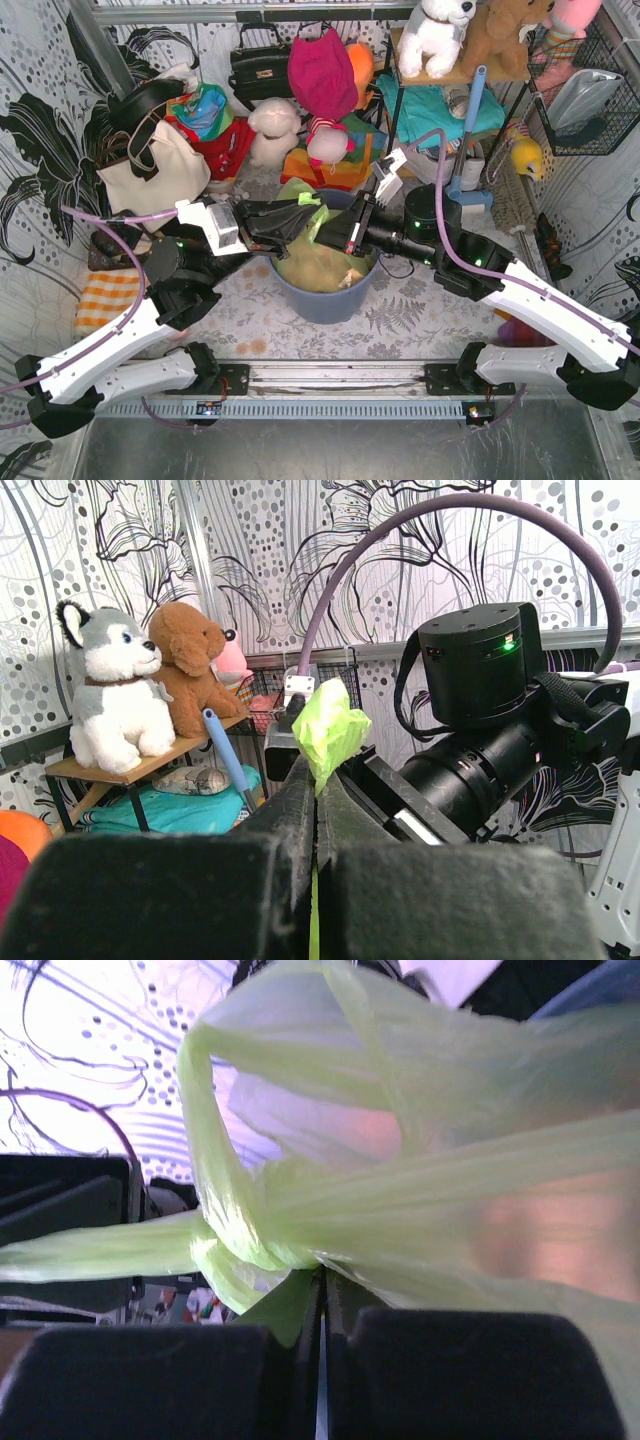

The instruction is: Tie the trash bag

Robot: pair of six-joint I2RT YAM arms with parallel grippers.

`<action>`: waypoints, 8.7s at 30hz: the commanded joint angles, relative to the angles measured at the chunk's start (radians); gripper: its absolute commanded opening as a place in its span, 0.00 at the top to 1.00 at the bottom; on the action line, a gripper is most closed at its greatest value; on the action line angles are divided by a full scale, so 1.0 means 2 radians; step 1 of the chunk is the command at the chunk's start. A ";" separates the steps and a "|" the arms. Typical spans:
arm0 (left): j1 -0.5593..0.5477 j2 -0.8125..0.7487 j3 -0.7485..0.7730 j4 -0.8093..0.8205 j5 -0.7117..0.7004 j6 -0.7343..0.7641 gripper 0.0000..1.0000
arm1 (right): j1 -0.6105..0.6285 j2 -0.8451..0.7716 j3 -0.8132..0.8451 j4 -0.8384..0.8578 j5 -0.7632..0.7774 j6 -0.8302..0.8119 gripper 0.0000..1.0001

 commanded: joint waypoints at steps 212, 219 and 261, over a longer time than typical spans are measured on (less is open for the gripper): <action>0.231 -0.069 -0.235 0.246 0.115 -0.546 0.86 | 0.024 0.190 -0.207 0.971 0.032 -0.226 1.00; 0.232 -0.075 -0.204 0.219 0.126 -0.514 1.00 | 0.025 0.186 -0.213 0.970 0.034 -0.222 1.00; 0.231 -0.080 -0.056 -0.080 0.046 -0.446 0.43 | 0.024 0.173 -0.224 0.960 0.024 -0.228 1.00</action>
